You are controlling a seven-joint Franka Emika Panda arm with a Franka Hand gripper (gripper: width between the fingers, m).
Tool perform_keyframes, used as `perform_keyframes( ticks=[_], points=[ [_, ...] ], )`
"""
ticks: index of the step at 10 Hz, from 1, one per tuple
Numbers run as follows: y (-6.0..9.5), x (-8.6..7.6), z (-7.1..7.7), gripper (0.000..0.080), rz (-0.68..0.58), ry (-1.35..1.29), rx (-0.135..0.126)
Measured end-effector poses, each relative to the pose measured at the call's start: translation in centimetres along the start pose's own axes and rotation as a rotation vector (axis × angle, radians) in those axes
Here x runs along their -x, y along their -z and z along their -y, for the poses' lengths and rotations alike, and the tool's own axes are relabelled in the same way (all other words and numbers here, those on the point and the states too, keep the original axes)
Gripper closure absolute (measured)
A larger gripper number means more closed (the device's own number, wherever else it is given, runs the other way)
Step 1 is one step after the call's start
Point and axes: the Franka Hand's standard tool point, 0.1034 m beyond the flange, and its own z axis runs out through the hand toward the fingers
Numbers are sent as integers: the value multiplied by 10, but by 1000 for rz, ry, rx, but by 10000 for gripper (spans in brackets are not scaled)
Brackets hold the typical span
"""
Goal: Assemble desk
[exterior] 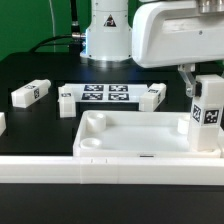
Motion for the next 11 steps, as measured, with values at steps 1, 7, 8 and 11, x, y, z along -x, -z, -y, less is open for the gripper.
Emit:
perform_keyframes(
  ticks=[1,7,8,11],
  points=[
    [0,0,0,510,0,-59,0],
    [1,0,-4,508,-2,-611,-7],
    [1,0,-3,508,-1,-710,-6],
    [0,2,2,506,9,-1015,4]
  ],
)
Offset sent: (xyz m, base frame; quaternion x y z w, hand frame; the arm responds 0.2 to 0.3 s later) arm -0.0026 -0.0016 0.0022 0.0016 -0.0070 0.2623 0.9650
